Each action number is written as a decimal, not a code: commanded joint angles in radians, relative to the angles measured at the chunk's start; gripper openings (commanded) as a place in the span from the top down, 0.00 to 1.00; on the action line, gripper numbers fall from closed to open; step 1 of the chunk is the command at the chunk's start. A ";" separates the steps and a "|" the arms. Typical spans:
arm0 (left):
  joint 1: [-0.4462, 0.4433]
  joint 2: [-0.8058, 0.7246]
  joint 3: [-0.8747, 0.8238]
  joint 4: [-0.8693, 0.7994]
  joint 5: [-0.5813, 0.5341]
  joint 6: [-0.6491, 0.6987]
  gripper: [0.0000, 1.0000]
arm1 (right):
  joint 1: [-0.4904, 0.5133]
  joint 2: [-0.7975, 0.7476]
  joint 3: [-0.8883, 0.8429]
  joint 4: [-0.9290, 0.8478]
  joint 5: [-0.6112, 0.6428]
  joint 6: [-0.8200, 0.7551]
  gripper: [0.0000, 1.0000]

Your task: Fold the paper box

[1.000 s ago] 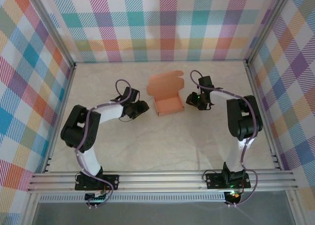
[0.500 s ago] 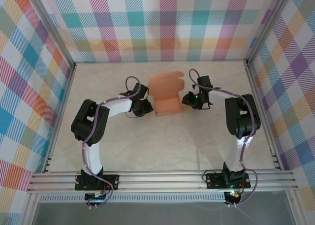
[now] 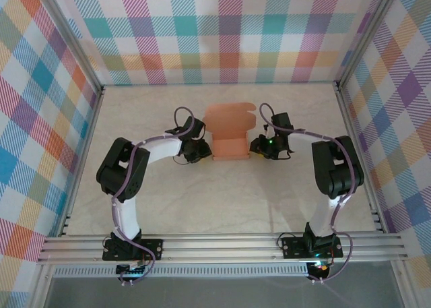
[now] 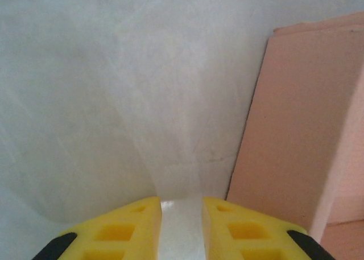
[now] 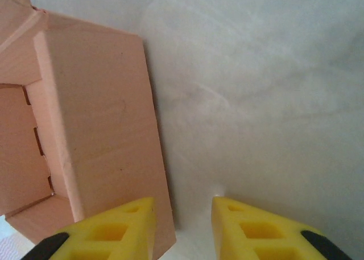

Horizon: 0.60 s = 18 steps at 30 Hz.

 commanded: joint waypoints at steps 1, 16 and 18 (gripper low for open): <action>-0.043 -0.052 -0.052 -0.043 0.023 -0.010 0.74 | 0.017 -0.061 -0.043 0.034 -0.025 0.008 0.68; -0.068 -0.200 -0.086 -0.198 -0.118 0.118 0.65 | 0.019 -0.264 -0.085 -0.096 0.152 -0.122 0.62; -0.058 -0.233 -0.083 -0.213 -0.137 0.154 0.59 | 0.014 -0.281 -0.058 -0.112 0.157 -0.184 0.58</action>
